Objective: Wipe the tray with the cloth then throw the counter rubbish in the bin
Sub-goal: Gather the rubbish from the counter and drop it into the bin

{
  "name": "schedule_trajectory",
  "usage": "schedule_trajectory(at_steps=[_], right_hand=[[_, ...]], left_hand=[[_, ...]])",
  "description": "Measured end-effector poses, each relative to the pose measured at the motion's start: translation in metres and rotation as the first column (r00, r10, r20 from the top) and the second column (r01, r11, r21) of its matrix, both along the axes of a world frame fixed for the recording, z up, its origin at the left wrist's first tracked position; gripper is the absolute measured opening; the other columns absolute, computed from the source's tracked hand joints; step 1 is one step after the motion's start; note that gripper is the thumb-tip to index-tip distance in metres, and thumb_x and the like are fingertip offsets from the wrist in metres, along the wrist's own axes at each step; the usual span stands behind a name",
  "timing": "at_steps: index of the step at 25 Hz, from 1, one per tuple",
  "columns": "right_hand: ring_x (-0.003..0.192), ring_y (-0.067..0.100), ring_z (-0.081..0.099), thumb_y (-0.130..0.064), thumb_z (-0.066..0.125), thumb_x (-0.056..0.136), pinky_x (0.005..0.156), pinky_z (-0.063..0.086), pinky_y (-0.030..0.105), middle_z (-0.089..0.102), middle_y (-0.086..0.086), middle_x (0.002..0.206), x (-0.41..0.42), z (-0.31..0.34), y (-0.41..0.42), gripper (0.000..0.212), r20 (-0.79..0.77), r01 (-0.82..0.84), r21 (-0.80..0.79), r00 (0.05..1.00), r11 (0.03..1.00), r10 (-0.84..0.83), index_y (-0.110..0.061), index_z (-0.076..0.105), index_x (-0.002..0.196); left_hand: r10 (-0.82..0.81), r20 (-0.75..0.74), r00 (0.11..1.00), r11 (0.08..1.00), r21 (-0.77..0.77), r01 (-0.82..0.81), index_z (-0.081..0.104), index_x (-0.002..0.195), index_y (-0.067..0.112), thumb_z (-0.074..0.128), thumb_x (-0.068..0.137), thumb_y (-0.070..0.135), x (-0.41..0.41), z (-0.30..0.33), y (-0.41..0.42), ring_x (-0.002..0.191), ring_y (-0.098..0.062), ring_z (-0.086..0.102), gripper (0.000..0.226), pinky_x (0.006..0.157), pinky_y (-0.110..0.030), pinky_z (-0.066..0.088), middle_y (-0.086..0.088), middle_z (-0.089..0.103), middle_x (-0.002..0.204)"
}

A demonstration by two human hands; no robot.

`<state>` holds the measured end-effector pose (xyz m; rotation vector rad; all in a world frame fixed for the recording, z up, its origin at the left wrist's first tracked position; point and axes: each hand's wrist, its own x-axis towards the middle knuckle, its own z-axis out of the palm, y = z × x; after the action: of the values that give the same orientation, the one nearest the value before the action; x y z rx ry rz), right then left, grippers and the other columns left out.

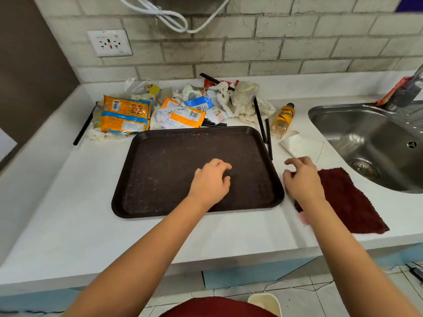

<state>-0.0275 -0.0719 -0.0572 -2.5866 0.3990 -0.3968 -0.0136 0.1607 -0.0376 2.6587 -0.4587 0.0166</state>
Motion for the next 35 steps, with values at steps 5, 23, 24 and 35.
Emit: schedule_trajectory(at_steps=[5,23,24,35], right_hand=[[0.118,0.041,0.034,-0.01,0.047,0.087,0.096,0.037,0.046,0.039,0.019,0.13,0.019,-0.011,0.052,0.039,-0.2,0.031,-0.088,0.979,0.996,-0.048,-0.008,0.049,0.126],[0.102,0.043,0.052,0.005,0.046,0.081,0.078,0.042,0.041,0.055,0.026,0.114,-0.001,0.008,0.08,0.039,-0.114,0.165,0.14,0.982,0.976,-0.15,-0.006,0.046,0.118],[0.102,0.043,0.052,0.006,0.046,0.08,0.079,0.042,0.042,0.055,0.027,0.114,-0.004,0.008,0.087,0.04,-0.086,0.154,0.156,0.986,0.976,-0.142,-0.006,0.046,0.118],[0.107,0.039,0.054,0.011,0.04,0.079,0.092,0.045,0.04,0.057,0.023,0.118,-0.015,-0.013,0.181,0.05,-0.09,-0.002,0.305,0.995,0.952,0.031,-0.002,0.046,0.127]], left_hand=[[0.448,0.031,0.894,0.894,-0.039,-0.447,0.059,0.12,0.019,0.051,0.091,0.021,0.013,-0.009,0.12,0.116,-0.022,0.048,0.031,0.099,-0.038,0.038,-0.002,0.047,0.132],[0.708,-0.166,0.686,0.647,-0.234,-0.725,0.042,0.138,0.017,0.044,0.092,0.007,-0.019,-0.013,0.21,0.115,-0.028,0.056,0.047,0.089,-0.036,0.048,-0.007,0.055,0.132],[0.718,-0.151,0.679,0.641,-0.234,-0.731,0.042,0.137,0.018,0.043,0.092,0.007,-0.023,-0.013,0.218,0.113,-0.028,0.056,0.047,0.087,-0.036,0.048,-0.007,0.055,0.131],[0.85,-0.136,0.51,0.502,-0.086,-0.86,0.042,0.137,0.017,0.048,0.085,-0.001,-0.053,-0.034,0.302,0.107,-0.031,0.057,0.056,0.08,-0.041,0.052,-0.011,0.058,0.123]])
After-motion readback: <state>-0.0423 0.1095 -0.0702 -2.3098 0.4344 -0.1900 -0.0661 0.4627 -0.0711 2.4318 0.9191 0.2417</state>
